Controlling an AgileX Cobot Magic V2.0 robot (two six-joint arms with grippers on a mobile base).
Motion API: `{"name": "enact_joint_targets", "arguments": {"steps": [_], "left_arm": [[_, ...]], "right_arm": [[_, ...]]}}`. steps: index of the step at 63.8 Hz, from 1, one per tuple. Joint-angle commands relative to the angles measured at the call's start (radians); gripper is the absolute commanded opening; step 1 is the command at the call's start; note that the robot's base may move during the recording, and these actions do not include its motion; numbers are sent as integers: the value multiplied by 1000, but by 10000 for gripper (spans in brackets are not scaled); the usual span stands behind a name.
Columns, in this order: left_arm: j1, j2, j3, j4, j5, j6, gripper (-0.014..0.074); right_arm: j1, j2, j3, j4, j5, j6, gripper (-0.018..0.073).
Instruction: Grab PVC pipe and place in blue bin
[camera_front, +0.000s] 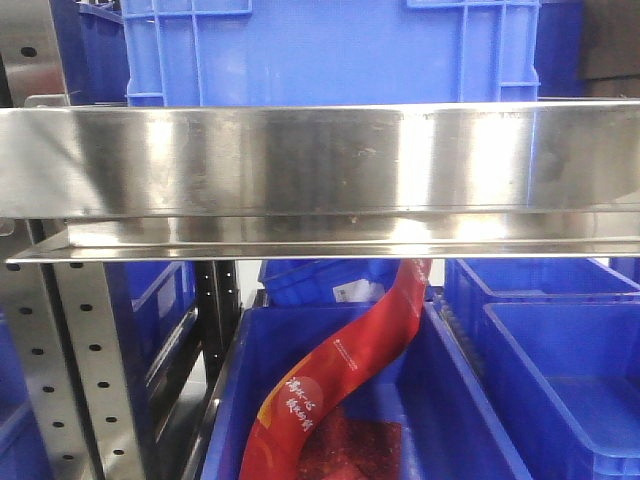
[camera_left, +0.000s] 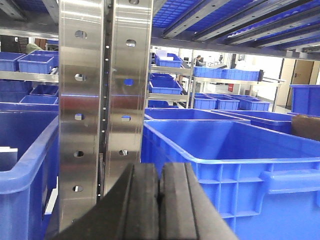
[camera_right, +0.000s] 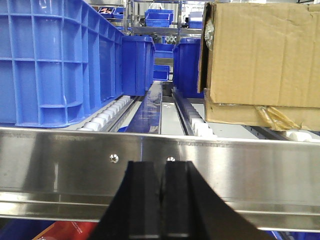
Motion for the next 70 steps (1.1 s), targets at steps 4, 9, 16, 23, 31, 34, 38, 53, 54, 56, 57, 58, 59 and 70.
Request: {"name": "enact_joint_targets", "arguments": {"steps": [4, 9, 16, 23, 31, 34, 38, 53, 54, 56, 57, 58, 59, 70], "left_arm": [[5, -6, -2, -1, -16, 2, -111], [5, -6, -2, -1, -16, 2, -111], [5, -6, -2, -1, -16, 2, -111], [5, -6, -2, -1, -16, 2, -111], [5, -6, -2, -1, -16, 2, -111], [5, -6, -2, -1, -16, 2, -111], [5, -6, -2, -1, -16, 2, -111], [5, -6, -2, -1, -16, 2, -111], [5, -6, -2, -1, -16, 2, -111], [5, -6, -2, -1, -16, 2, -111], [5, -6, -2, -1, -16, 2, -111], [5, -6, -2, -1, -16, 2, -111], [5, -6, -2, -1, -16, 2, -111], [5, -14, 39, 64, -16, 2, -111]], "right_arm": [[3, -4, 3, -7, -8, 1, -168], [3, -4, 3, -7, -8, 1, -168], [3, -4, 3, -7, -8, 1, -168], [3, -4, 3, -7, -8, 1, -168], [3, -4, 3, -7, -8, 1, -168], [3, -4, 3, -7, -8, 1, -168], [3, -4, 3, -7, -8, 1, -168], [3, -4, 3, -7, -8, 1, -168], [3, -4, 3, -7, -8, 1, -168], [3, -4, 3, -7, -8, 1, -168], [3, -4, 3, -7, -8, 1, -168], [3, -4, 3, -7, -8, 1, -168], [3, -4, 3, -7, -8, 1, -168], [3, -4, 3, -7, -8, 1, -168]]}}
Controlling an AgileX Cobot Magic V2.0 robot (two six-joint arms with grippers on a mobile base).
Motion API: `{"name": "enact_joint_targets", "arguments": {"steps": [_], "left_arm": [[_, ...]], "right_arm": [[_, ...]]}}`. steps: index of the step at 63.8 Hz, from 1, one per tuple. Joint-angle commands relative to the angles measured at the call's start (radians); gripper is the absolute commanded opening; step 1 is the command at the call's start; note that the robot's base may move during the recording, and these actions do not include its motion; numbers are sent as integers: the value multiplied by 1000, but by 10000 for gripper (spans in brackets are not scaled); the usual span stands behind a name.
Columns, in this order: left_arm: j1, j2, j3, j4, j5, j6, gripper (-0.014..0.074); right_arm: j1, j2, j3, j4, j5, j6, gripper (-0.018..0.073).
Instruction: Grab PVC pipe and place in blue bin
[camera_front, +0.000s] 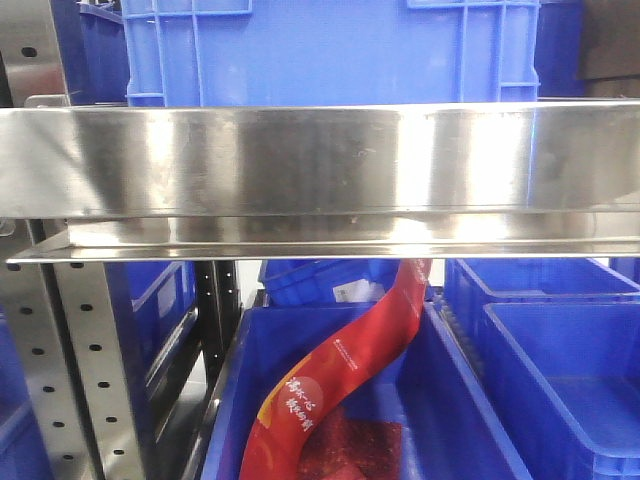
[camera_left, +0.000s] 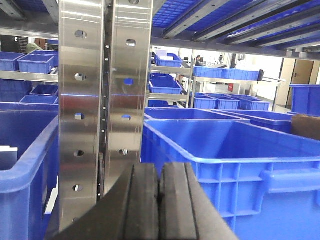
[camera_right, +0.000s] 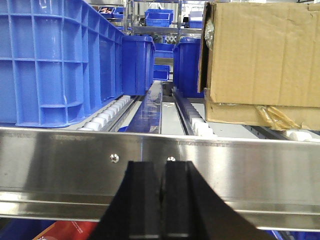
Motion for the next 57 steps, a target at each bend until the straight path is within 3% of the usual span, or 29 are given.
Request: {"name": "enact_joint_targets", "arguments": {"steps": [1, 5, 8, 14, 17, 33, 43, 50, 57], "left_arm": [[5, -16, 35, 50, -16, 2, -111], [16, -36, 77, 50, -15, -17, -111], [37, -64, 119, 65, -15, -84, -111], [90, -118, 206, 167, -23, -226, -111], [114, -152, 252, 206, -27, -254, -111], [205, -357, 470, 251, -41, -270, -111], [205, -451, 562, 272, -49, -270, -111], [205, -451, 592, 264, -158, -270, -111], [205, -451, 592, 257, -127, -270, -111]], "right_arm": [[3, -4, 3, -7, -10, 1, -168], [3, -4, 3, -7, -10, 1, -168], [3, -4, 3, -7, -10, 1, -168], [3, -4, 3, -7, -10, 1, -168], [3, -4, 3, -7, -10, 1, -168], [3, -4, 3, -7, -10, 1, -168], [3, -4, 3, -7, -13, 1, -168], [3, -4, 3, -7, -13, 1, -168], [3, -4, 3, -7, -13, 1, -168]]}}
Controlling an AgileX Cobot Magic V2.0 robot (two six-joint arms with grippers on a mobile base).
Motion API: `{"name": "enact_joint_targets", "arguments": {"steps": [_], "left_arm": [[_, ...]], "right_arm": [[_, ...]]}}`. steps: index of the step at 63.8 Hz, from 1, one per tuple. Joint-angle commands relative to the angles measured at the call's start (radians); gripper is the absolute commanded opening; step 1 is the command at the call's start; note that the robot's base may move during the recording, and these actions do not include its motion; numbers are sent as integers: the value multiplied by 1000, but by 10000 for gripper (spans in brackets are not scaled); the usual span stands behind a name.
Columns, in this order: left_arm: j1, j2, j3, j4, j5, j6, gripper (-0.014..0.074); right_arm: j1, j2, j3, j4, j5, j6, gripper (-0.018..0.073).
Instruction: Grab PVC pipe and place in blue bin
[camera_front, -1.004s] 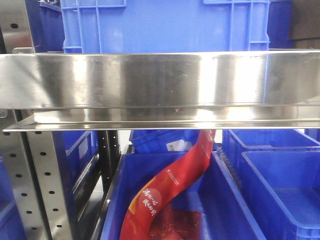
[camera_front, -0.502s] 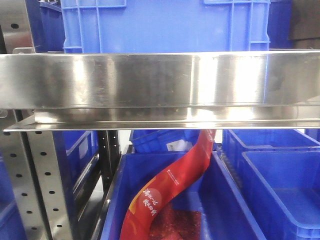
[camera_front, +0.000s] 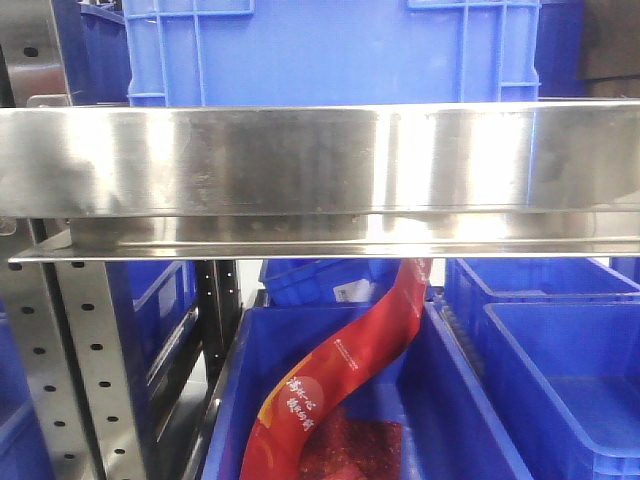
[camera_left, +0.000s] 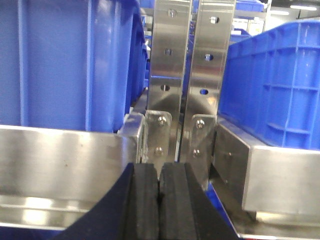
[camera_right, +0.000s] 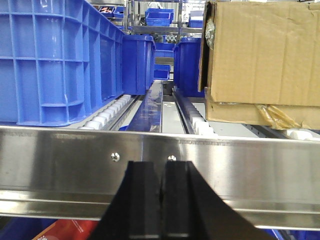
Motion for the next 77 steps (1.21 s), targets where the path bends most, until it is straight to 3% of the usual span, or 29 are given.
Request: {"name": "enact_joint_targets", "arguments": {"steps": [1, 77], "left_arm": [[1, -6, 2, -8, -34, -7, -111], [1, -6, 2, -14, -34, -7, -111]], "right_arm": [[3, -4, 2, -7, -13, 1, -168], [3, -4, 2, -7, -13, 1, -168]]}}
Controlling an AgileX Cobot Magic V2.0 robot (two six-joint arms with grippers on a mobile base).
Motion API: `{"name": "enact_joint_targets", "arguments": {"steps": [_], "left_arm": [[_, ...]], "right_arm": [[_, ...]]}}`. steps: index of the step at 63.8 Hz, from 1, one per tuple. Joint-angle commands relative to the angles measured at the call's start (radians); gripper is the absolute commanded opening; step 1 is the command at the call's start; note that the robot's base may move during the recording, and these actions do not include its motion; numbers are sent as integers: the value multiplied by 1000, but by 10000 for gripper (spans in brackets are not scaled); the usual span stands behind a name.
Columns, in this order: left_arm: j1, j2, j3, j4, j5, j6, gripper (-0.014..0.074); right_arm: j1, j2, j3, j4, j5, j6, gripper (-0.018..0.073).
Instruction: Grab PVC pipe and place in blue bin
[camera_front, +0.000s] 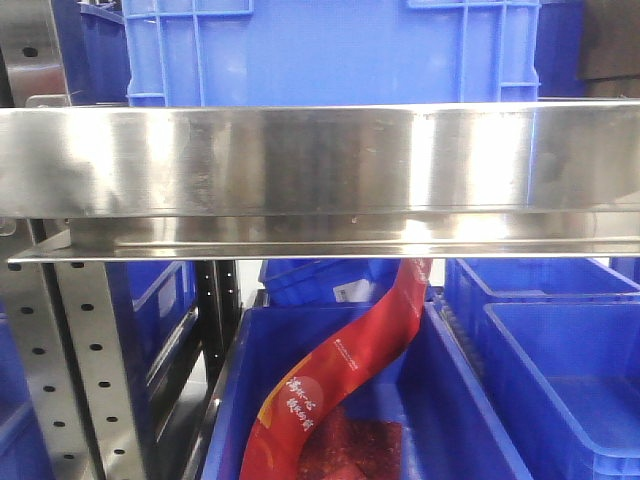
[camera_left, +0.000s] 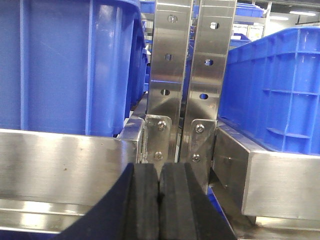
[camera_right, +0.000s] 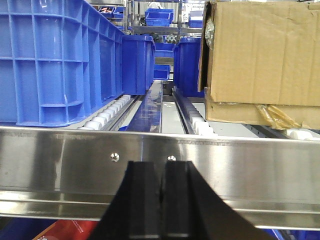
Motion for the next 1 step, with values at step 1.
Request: {"name": "enact_joint_targets", "arguments": {"steps": [1], "left_arm": [[1, -6, -2, -6, -23, -7, -111]], "right_arm": [[3, -4, 0, -7, -13, -1, -168]]}}
